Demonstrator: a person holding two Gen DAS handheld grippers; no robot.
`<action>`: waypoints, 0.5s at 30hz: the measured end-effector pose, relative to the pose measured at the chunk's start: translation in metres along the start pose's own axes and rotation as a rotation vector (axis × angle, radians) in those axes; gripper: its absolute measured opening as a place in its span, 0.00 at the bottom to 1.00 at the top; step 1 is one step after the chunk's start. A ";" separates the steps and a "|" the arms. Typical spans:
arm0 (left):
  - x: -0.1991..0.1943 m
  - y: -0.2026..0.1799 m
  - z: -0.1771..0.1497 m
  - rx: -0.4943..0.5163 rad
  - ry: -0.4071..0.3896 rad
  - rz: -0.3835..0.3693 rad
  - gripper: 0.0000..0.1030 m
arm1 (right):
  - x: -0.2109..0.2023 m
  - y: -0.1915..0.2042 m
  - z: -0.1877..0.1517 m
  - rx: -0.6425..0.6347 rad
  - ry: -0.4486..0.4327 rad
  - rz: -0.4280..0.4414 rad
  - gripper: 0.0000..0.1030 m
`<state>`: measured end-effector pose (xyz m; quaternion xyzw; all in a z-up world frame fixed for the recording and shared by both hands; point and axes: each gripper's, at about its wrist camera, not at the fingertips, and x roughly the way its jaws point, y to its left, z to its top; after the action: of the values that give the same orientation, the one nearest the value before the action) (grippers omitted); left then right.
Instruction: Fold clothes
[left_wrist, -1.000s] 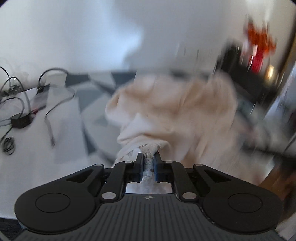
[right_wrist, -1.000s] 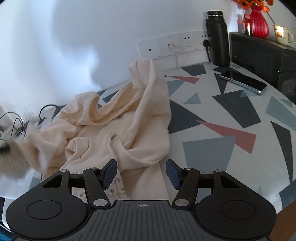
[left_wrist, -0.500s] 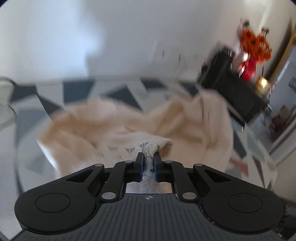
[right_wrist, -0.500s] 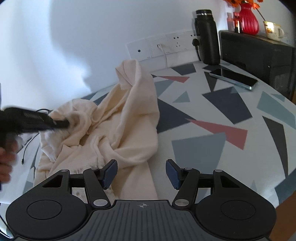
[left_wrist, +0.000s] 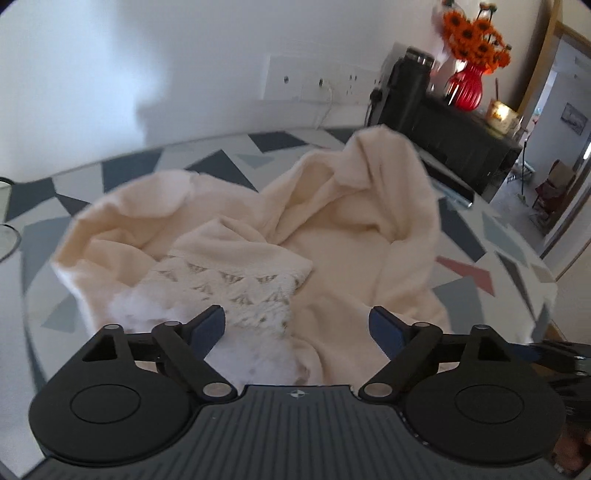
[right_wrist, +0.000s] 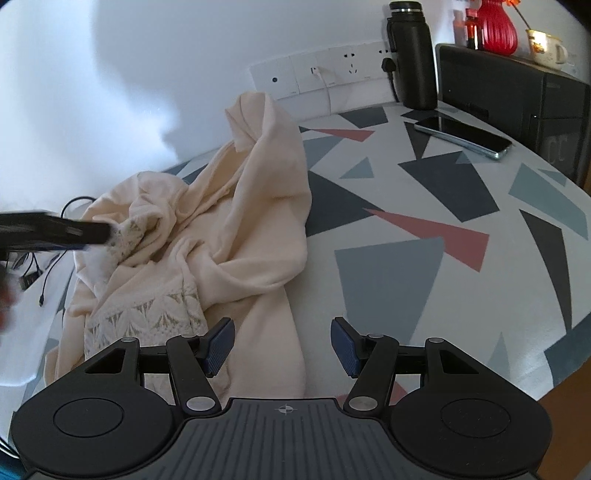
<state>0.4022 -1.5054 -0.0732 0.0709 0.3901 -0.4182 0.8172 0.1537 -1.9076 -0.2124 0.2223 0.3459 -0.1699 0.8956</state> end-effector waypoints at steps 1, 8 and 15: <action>-0.016 0.002 -0.004 0.001 -0.034 0.014 0.84 | 0.000 0.000 -0.001 -0.002 0.004 -0.001 0.53; -0.062 0.017 -0.071 -0.011 0.018 0.081 0.87 | -0.001 0.000 -0.016 -0.045 0.064 0.011 0.53; -0.053 0.014 -0.105 -0.023 0.131 0.086 0.80 | 0.008 0.010 -0.026 -0.065 0.105 0.043 0.25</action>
<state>0.3332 -1.4160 -0.1112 0.1052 0.4443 -0.3727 0.8079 0.1499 -1.8870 -0.2321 0.2093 0.3929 -0.1274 0.8863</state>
